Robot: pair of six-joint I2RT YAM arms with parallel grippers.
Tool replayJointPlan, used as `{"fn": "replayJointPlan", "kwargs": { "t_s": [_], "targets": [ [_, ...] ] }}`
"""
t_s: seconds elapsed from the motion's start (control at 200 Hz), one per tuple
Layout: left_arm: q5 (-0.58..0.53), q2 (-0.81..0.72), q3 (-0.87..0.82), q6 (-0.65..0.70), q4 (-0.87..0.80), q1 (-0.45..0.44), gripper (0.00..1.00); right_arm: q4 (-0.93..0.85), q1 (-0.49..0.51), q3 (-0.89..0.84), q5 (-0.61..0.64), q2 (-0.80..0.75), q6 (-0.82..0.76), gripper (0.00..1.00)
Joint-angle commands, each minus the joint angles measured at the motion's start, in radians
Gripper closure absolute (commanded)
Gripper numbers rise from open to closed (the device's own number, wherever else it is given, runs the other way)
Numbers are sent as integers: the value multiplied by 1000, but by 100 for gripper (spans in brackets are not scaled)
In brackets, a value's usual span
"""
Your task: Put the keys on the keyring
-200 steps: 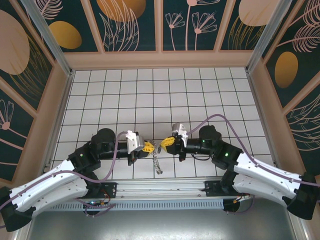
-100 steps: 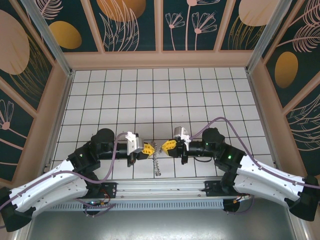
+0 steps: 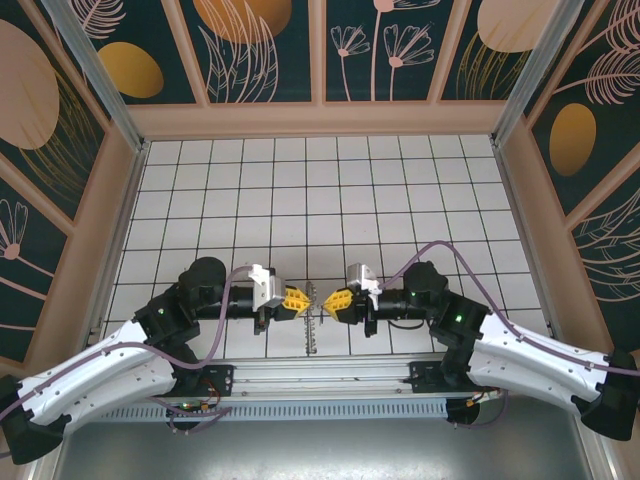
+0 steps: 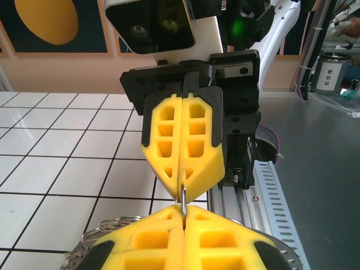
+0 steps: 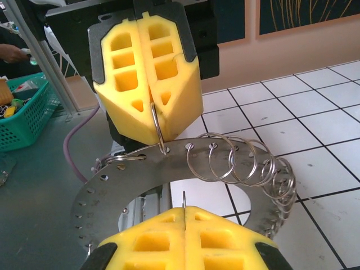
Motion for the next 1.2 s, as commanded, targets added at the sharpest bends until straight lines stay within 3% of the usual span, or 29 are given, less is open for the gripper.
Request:
{"fn": "replayJointPlan", "kwargs": {
  "t_s": [0.0, 1.196],
  "targets": [
    [21, -3, 14, -6, 41, -4, 100, 50, 11, 15, -29, 3, -7, 100],
    [23, 29, 24, 1, 21, -4, 100, 57, -21, 36, -41, 2, 36, 100]
  ]
}}
